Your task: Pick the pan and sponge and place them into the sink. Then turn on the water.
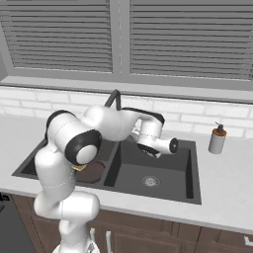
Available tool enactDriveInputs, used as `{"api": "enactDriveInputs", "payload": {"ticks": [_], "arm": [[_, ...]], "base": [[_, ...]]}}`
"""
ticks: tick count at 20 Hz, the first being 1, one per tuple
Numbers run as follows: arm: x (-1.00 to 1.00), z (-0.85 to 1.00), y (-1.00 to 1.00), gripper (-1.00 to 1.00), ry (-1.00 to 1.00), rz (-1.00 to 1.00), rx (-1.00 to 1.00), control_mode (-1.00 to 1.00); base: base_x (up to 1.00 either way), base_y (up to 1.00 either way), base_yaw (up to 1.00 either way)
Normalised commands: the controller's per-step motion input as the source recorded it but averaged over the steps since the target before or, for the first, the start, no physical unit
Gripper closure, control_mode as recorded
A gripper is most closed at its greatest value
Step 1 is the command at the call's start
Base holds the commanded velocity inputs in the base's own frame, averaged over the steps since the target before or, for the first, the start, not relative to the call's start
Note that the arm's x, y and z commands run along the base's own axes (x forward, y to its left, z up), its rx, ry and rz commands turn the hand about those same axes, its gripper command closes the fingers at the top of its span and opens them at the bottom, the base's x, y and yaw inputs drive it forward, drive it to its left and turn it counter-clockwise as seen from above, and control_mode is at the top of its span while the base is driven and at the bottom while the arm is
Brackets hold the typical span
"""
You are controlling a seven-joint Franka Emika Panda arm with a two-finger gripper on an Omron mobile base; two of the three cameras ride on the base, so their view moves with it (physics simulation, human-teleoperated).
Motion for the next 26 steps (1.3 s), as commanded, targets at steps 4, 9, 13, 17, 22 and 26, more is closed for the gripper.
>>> {"api": "enactDriveInputs", "payload": {"ticks": [4, 9, 13, 17, 22, 26], "arm": [[0.29, -0.17, 0.03, -1.0, -0.01, -0.01, 0.0, -1.0], [0.29, 0.0, 0.03, -1.0, 0.0, 0.0, 0.01, -1.0], [0.31, 0.0, 0.08, -1.0, 0.0, 0.0, 0.03, -1.0], [0.34, -0.08, 0.22, -1.0, 0.0, 0.0, 0.0, -1.0], [0.35, -0.11, 0.15, -1.0, 0.0, 0.0, 0.0, -1.0], [0.38, -0.05, 0.1, -1.0, 0.0, 0.0, 0.0, -1.0]], "base": [[0.0, 0.0, 0.0], [0.0, 0.0, 0.0], [0.0, 0.0, 0.0], [0.0, 0.0, 0.0], [0.0, 0.0, 0.0], [0.0, 0.0, 0.0]]}}
